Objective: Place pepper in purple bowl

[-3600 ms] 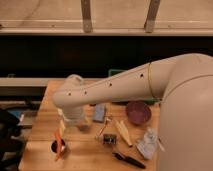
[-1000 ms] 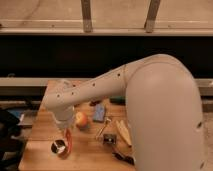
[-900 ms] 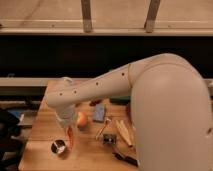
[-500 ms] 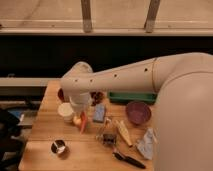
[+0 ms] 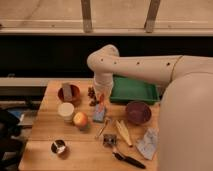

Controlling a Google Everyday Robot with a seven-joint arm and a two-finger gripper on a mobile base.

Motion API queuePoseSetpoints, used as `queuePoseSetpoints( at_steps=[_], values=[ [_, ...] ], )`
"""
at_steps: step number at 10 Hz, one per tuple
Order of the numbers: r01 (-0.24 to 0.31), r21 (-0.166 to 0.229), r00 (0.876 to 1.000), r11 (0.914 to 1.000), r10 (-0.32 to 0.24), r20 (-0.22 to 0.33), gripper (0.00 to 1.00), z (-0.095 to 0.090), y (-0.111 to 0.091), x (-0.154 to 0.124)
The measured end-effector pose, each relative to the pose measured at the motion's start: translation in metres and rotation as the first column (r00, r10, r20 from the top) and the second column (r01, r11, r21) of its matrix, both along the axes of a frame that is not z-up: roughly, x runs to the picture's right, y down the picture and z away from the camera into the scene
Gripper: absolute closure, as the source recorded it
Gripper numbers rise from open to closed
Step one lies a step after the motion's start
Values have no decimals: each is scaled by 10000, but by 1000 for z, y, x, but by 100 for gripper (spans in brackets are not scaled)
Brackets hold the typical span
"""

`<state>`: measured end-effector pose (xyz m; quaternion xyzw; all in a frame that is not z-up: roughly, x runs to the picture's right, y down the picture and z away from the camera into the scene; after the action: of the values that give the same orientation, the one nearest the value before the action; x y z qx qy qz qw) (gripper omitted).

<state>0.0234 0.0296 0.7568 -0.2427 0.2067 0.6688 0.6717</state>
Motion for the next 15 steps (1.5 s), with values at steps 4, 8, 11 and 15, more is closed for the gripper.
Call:
queuePoseSetpoints(
  at_steps=[4, 8, 11, 15],
  values=[
    [-772, -37, 9963, 9970, 770, -384, 100, 10, -9, 34],
    [-805, -32, 9958, 9968, 803, -430, 100, 12, -10, 37],
    [-1613, -197, 9792, 9867, 1575, -1278, 100, 20, -5, 67],
    [-3461, -403, 9108, 9373, 3254, -2539, 100, 31, 26, 163]
  ],
)
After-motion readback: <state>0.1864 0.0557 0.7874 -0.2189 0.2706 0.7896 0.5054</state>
